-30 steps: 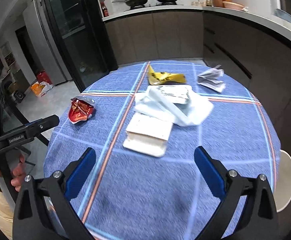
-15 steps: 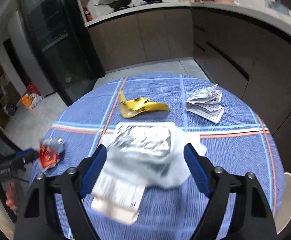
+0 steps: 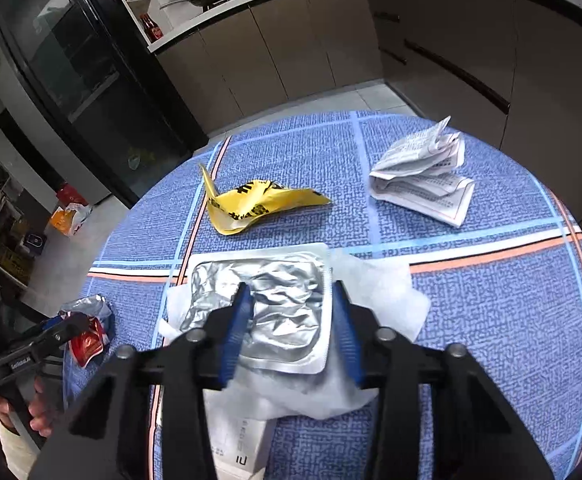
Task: Collect trash
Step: 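Grasp the red snack bag with the left tool while the right tool grasps the foil blister pack, then carry snack bag and blister pack over the bin and open both tools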
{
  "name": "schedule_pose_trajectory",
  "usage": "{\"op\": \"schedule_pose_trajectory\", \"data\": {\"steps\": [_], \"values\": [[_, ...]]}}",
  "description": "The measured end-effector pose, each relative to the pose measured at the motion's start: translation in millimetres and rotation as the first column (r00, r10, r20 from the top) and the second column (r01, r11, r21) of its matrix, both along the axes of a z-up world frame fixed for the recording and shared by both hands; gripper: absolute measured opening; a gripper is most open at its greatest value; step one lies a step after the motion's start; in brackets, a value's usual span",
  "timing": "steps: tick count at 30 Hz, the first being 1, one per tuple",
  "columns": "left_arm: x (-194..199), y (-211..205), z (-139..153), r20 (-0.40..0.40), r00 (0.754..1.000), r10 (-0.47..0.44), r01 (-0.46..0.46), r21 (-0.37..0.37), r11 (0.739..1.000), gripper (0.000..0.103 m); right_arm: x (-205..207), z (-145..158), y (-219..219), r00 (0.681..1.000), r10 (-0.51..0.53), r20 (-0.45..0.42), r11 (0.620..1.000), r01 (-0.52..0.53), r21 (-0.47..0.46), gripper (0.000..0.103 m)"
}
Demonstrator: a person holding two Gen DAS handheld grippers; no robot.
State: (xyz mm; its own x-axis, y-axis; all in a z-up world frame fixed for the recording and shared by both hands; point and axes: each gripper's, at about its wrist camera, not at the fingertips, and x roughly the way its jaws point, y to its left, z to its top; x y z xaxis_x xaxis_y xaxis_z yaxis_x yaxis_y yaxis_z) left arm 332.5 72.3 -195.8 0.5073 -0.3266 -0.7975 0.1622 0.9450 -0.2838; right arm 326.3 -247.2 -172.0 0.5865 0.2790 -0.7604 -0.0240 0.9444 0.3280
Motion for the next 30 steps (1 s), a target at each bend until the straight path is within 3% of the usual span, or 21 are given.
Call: {"op": "schedule_pose_trajectory", "data": {"steps": [3,7,14,30], "values": [[-0.3,-4.1,-2.2,-0.017,1.0,-0.027,0.026,-0.017,1.0,0.037,-7.8,7.9,-0.3,1.0,0.014,0.019,1.0,-0.015,0.011,0.022],[-7.0,-12.5,0.1,0.002,0.998,-0.06,0.06,-0.02,0.998,0.029,-23.6,25.2,0.9,0.997,0.034,0.062,0.999,-0.034,-0.006,0.017],[-27.5,-22.2,23.8,0.066,0.994,-0.088,0.091,-0.036,0.995,0.025,-62.2,58.4,13.7,0.984,0.076,0.159,0.997,-0.069,-0.045,0.003],[-75.9,-61.5,69.4,0.164,0.974,-0.157,0.163,-0.023,0.986,0.025,-126.8,111.8,0.7,0.954,0.03,0.298,0.999,-0.016,-0.05,0.003]]}}
